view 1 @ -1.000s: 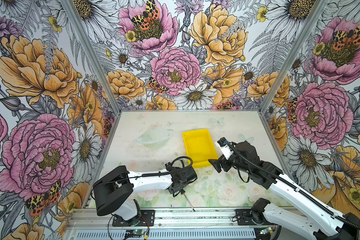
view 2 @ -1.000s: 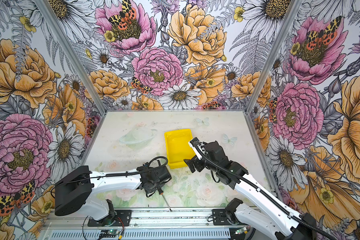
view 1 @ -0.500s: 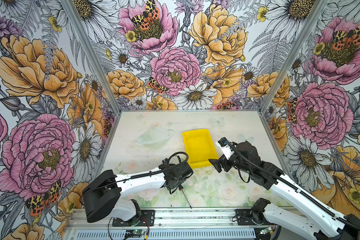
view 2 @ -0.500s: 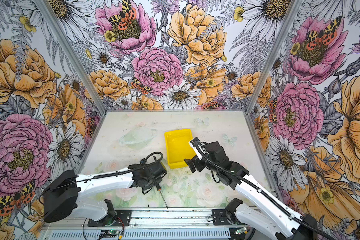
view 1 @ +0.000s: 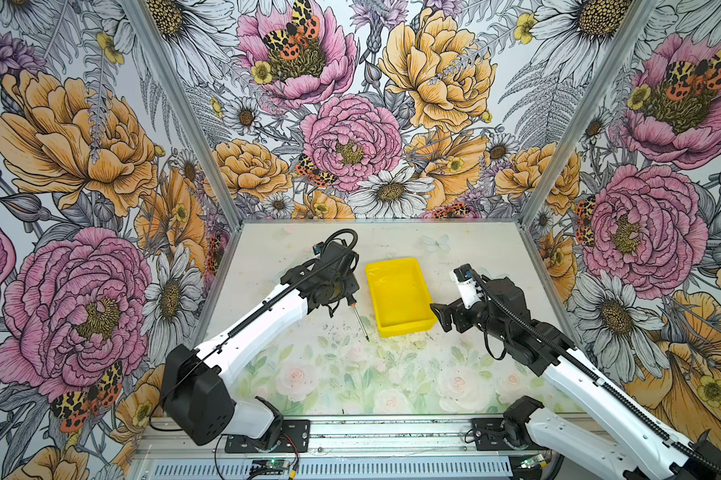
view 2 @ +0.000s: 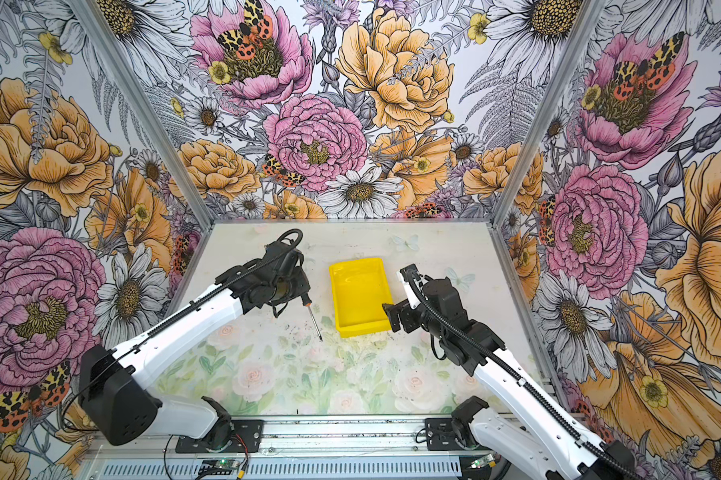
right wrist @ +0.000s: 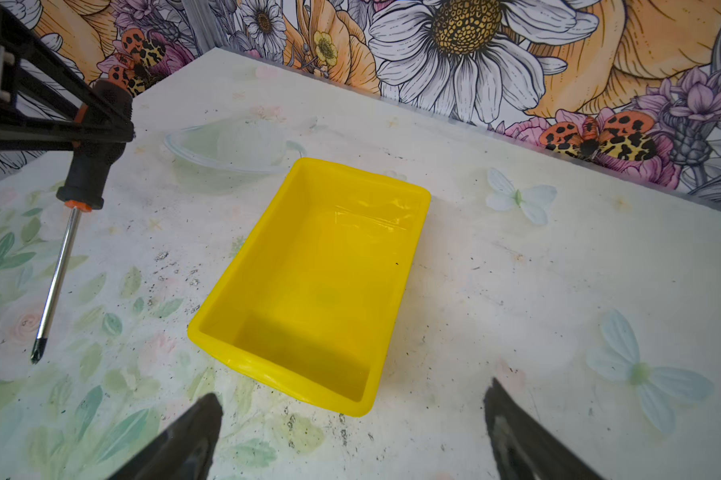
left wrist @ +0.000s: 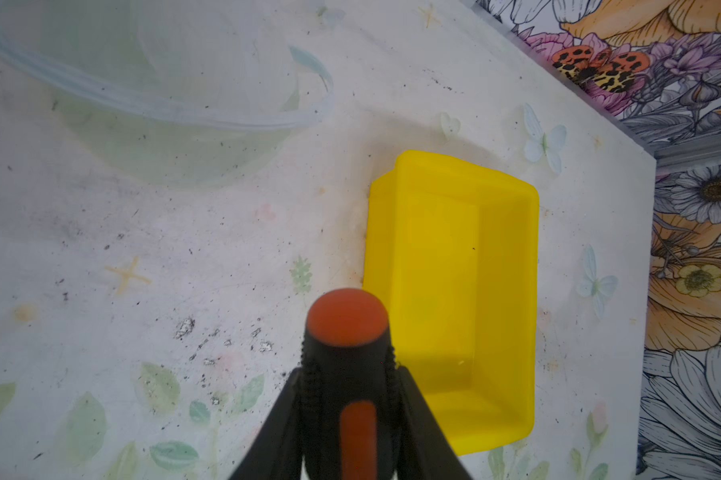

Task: Put the screwdriver in the bin
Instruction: 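Lift the screwdriver with the left gripper and carry it over the yellow bin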

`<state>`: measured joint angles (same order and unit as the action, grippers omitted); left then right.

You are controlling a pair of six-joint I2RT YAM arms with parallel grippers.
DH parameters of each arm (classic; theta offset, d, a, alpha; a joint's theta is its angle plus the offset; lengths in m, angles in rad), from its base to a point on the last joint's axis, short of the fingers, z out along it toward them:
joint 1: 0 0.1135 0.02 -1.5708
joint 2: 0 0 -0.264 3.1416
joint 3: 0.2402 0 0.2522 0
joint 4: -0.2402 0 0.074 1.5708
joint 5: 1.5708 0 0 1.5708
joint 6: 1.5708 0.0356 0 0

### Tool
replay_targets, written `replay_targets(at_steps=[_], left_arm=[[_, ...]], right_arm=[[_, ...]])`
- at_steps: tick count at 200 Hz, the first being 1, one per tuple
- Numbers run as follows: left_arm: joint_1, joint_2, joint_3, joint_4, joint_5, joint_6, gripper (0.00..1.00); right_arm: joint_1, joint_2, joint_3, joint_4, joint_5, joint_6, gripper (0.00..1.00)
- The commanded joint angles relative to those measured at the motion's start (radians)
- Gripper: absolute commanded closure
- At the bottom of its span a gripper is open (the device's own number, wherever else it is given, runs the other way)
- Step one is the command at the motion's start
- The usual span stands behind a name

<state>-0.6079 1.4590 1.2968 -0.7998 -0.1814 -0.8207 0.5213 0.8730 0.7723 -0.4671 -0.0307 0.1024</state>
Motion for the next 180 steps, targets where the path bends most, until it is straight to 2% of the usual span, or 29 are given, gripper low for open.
replay_targets(at_steps=[1, 30, 91, 180], left_arm=[[0.004, 0.107, 0.098, -0.02, 0.055, 0.146, 0.94], [-0.015, 0.25, 0.242, -0.019, 0.054, 0.184, 0.95], [-0.073, 0.51, 0.541, -0.019, 0.016, 0.219, 0.95], [-0.051, 0.652, 0.664, -0.02, 0.0, 0.203, 0.96]], right_arm=[[-0.012, -0.014, 0.005, 0.015, 0.021, 0.048, 0.0], [-0.039, -0.013, 0.016, 0.013, 0.021, 0.048, 0.0], [-0.097, 0.004, 0.026, 0.004, -0.06, 0.055, 0.01], [-0.154, -0.025, -0.03, 0.002, -0.084, 0.115, 0.01]])
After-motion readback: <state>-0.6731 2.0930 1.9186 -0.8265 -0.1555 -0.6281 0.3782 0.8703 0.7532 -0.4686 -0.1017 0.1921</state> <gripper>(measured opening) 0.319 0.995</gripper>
